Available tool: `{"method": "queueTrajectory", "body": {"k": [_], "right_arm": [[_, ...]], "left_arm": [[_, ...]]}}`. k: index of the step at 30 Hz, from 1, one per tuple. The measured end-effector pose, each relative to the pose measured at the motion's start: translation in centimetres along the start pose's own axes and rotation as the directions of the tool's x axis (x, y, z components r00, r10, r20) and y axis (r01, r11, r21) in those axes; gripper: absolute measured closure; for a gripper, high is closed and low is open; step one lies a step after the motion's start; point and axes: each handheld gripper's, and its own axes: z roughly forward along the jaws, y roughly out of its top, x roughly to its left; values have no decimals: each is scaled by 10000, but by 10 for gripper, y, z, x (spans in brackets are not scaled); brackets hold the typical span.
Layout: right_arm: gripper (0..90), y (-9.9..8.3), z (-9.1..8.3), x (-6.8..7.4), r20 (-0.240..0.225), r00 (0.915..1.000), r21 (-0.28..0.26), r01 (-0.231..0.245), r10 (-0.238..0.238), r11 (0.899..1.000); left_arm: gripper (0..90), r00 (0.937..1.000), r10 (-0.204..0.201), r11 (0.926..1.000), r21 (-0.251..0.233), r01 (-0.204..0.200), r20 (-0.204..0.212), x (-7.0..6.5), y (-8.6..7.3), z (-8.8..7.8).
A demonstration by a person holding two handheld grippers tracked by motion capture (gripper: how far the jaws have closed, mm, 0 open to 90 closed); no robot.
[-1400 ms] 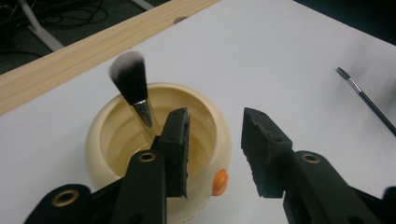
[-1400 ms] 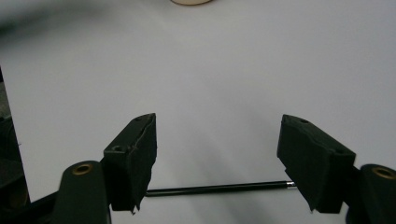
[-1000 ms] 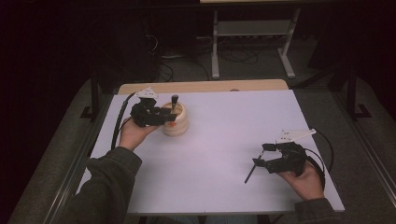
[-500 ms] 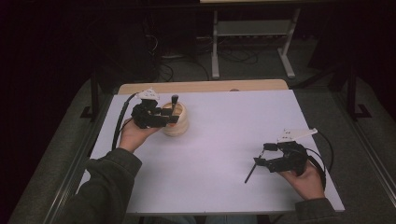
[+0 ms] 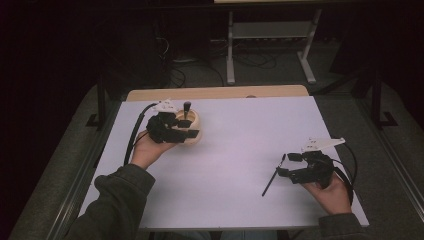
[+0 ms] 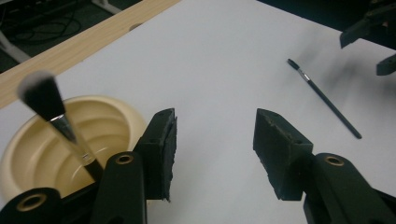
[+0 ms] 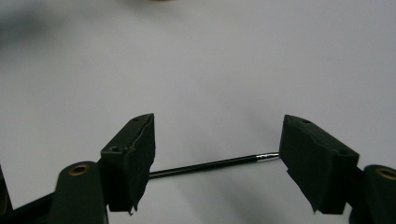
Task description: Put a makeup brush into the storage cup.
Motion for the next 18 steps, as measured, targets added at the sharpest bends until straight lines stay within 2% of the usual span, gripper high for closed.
{"method": "queueTrajectory", "body": {"k": [3, 6, 10, 18], "right_arm": [[262, -1, -2, -3, 55, 9999, -72, -140, 140, 9999], [263, -3, -1, -4, 82, 9994, 75, -335, 335, 9994], [267, -4, 0, -6, 155, 9997, 194, -184, 181, 9996], [271, -6, -1, -8, 220, 9995, 353, -227, 219, 9991]], "left_arm": [[475, 9998, 6, 10000, 25, -6, 216, -6, 1, 4], [474, 9990, 74, 10000, 25, -75, 450, -12, 3, 9], [461, 9981, 164, 9998, 87, -169, 595, -18, 5, 15], [448, 9961, 292, 9994, 168, -307, 836, -27, 8, 25]]}}
